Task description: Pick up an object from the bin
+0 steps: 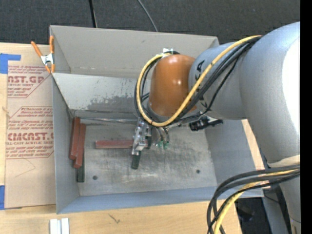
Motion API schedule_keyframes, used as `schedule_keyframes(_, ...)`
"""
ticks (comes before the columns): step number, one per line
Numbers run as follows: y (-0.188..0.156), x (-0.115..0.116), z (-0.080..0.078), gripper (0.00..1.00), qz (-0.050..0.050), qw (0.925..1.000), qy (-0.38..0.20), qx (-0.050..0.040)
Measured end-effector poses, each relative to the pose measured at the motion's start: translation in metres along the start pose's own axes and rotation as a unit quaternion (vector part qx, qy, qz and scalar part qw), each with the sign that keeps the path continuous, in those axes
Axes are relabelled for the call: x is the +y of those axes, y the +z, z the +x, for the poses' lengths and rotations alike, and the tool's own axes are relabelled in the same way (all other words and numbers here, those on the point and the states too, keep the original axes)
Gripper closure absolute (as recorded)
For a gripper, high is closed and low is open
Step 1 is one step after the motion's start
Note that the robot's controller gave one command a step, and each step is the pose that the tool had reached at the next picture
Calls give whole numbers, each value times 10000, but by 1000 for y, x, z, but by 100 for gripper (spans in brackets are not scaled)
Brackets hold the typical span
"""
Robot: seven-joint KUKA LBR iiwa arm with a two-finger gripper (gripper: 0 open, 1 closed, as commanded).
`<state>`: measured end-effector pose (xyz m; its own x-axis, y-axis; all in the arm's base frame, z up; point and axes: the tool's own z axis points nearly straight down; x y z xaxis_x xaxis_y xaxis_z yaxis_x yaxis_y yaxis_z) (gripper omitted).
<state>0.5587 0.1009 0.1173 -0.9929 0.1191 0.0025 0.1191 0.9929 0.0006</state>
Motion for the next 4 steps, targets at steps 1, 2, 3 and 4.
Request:
schedule_keyframes(1,-33,0,-2,100,-5,10000,-14,-20)
schedule_keyframes(2,-122,3,6,0,-1,10000,-12,-2)
schedule_keyframes(3,-152,6,7,0,-14,10000,-16,-52)
schedule_keyframes(4,-101,6,17,0,-8,9998,-174,-54)
